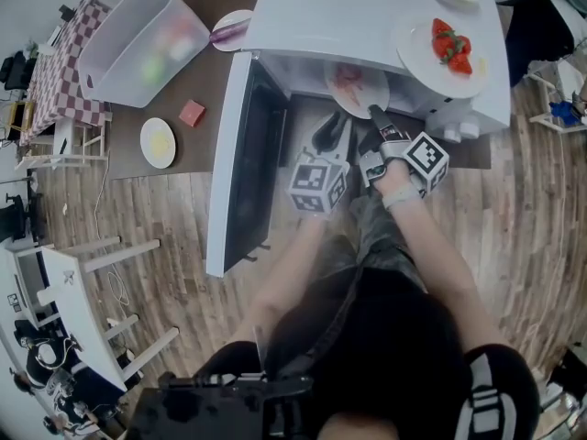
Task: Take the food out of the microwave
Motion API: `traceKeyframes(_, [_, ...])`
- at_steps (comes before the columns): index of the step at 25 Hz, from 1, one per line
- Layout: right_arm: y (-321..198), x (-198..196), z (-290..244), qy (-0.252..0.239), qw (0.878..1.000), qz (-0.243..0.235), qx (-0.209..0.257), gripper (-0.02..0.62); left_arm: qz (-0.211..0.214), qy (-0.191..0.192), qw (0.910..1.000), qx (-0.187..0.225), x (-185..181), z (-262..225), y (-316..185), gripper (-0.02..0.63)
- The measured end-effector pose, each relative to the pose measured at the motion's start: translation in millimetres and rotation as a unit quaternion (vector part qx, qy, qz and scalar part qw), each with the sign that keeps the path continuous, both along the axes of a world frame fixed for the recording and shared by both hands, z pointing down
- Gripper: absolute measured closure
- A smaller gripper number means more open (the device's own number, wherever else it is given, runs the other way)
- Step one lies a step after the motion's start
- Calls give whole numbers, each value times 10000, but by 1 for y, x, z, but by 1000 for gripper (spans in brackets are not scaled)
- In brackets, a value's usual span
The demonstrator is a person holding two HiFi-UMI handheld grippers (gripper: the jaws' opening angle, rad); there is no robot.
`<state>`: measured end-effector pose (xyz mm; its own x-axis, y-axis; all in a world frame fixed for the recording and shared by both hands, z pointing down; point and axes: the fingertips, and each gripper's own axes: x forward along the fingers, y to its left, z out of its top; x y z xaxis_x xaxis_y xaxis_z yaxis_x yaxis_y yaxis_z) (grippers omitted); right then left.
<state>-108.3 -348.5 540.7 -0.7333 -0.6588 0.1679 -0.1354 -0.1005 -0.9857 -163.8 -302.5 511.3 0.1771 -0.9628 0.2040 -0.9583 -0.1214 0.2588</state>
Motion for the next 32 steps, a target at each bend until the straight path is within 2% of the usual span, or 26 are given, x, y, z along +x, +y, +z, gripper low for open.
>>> traceKeyframes(3, [5, 0, 0, 40, 10000, 17, -29, 560, 130, -172, 9997, 87, 4, -3, 4, 569])
traceKeyframes(13, [20, 0, -1, 122, 9999, -10, -56, 560, 223, -169, 9995, 144, 8, -5, 12, 569])
traceKeyframes(17, [27, 2, 0, 147, 9999, -62, -8, 560, 212, -202, 9995, 150, 9, -5, 18, 592])
traceKeyframes(32, [34, 9, 3, 134, 9996, 221, -114, 561, 114, -135, 9998, 103, 7, -4, 33, 592])
